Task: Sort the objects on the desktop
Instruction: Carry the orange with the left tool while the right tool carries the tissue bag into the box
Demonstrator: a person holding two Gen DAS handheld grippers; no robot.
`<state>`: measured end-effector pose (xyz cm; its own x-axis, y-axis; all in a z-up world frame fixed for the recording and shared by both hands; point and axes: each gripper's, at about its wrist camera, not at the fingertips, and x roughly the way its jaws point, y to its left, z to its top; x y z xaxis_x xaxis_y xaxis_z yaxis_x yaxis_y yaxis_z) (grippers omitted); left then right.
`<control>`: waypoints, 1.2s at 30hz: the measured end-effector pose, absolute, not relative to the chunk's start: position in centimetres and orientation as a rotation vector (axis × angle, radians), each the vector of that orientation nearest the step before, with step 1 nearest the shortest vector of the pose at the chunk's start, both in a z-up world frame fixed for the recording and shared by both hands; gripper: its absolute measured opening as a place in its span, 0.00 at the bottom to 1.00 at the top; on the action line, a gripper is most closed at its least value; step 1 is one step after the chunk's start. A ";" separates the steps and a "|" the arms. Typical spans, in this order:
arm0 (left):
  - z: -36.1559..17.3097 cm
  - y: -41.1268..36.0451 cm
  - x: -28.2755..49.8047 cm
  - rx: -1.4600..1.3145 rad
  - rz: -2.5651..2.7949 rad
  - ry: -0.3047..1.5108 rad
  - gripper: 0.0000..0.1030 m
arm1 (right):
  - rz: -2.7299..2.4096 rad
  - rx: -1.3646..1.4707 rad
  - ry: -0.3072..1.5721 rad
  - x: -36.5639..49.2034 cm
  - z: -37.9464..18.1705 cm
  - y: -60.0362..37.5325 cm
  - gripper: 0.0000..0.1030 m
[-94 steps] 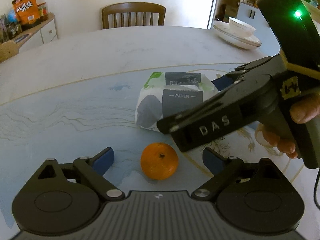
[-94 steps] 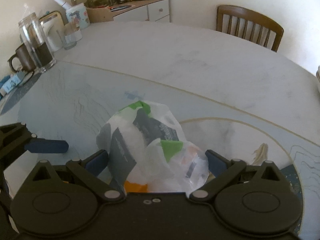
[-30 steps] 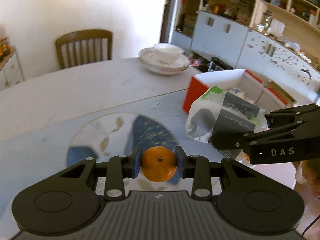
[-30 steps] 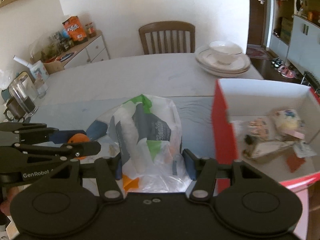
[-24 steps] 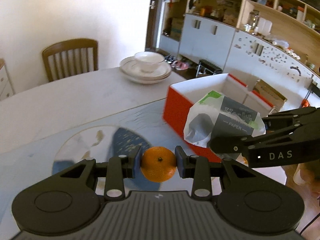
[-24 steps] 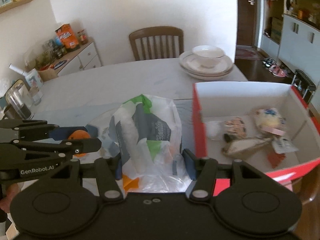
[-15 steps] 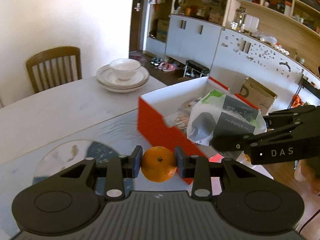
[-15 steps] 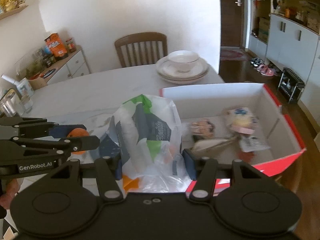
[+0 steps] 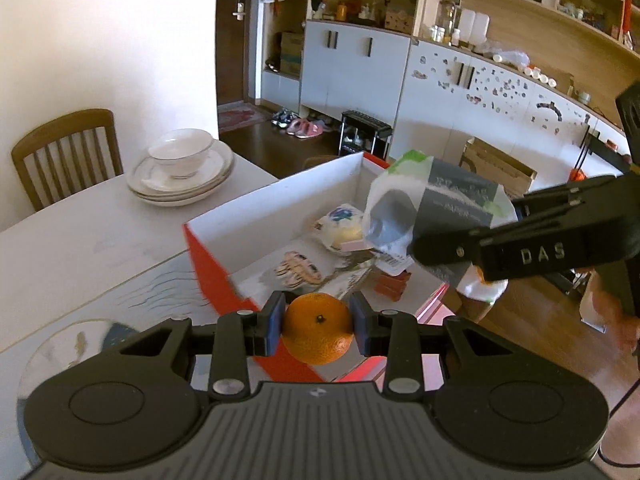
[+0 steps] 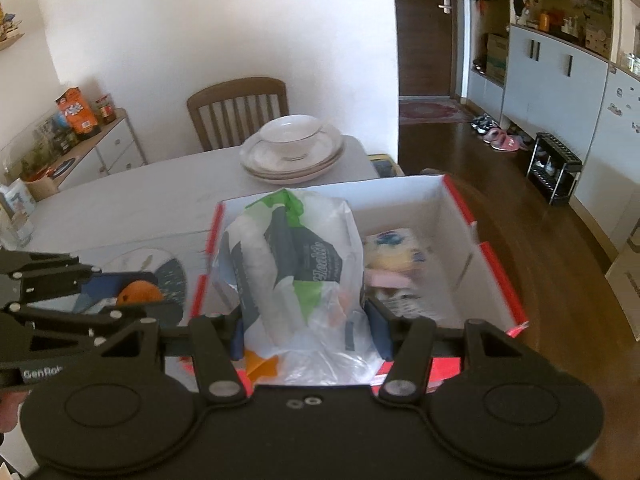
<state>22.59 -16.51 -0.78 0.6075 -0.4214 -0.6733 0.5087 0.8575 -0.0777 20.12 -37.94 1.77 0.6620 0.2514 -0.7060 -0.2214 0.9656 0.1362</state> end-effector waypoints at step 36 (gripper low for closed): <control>-7.0 -23.9 35.7 0.271 -0.410 0.900 0.33 | 0.310 -0.091 0.968 33.5 -5.3 -39.7 0.55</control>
